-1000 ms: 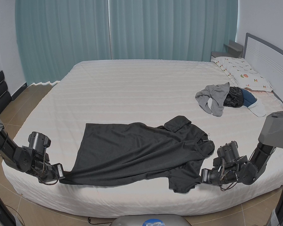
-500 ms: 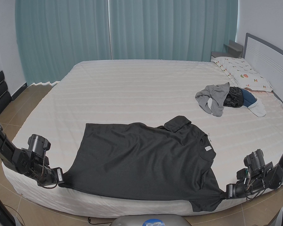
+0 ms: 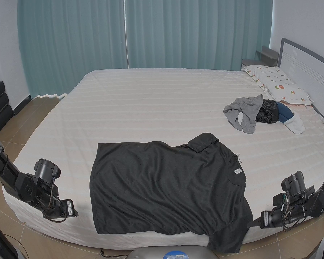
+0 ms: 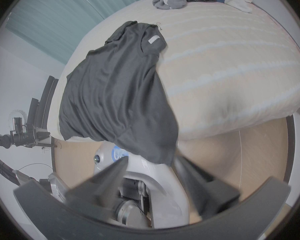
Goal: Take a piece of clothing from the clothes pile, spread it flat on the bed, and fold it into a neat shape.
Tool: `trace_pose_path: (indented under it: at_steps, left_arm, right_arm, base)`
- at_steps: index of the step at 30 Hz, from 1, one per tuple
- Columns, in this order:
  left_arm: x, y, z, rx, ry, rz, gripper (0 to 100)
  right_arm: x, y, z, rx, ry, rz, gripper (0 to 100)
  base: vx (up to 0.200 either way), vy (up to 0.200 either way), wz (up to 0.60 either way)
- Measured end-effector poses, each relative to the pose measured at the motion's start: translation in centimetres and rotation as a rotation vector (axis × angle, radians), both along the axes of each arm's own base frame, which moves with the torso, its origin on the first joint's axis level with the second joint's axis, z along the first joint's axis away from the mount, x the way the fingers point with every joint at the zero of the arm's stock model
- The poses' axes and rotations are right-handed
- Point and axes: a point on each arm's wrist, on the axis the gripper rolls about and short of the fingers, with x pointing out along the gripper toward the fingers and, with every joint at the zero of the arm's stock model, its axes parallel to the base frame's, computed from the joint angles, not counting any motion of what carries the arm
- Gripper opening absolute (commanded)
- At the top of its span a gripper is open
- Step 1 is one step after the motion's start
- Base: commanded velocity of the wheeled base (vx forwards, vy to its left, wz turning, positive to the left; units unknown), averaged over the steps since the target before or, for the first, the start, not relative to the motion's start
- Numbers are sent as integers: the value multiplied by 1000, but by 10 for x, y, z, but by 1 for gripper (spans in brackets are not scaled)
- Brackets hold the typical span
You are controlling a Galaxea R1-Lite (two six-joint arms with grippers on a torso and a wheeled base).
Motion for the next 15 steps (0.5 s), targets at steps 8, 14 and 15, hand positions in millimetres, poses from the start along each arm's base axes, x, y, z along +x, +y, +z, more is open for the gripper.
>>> trace_pose_path:
  at_steps: [8, 14, 15]
  left_arm:
    - [8, 0, 5, -16, -43, 24, 100]
    - [16, 3, 21, -100, -120, 63, 100]
    - [17, 3, 24, -130, -130, 69, 100]
  right_arm:
    - [32, -1, 19, 97, -92, -135, 100]
    - [50, 0, 30, 190, -128, -205, 100]
    - [52, 0, 31, 203, -137, -210, 100]
  base:
    - [0, 0, 0]
    - [0, 0, 0]
    - [0, 0, 0]
